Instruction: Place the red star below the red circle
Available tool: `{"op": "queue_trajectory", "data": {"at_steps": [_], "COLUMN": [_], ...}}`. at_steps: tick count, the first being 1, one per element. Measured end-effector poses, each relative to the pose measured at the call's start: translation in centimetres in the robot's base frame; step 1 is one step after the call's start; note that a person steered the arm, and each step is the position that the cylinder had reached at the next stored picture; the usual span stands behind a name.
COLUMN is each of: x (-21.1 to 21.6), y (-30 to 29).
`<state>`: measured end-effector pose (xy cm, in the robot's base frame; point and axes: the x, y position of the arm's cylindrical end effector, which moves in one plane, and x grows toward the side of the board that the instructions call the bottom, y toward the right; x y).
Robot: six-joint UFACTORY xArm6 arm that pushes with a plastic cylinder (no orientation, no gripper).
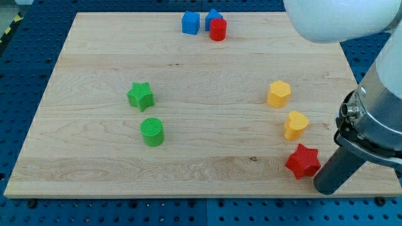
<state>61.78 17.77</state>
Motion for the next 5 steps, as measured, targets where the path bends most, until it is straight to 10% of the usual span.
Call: {"op": "queue_trajectory", "data": {"at_steps": [5], "x": [-6.4], "y": [-5.7]}}
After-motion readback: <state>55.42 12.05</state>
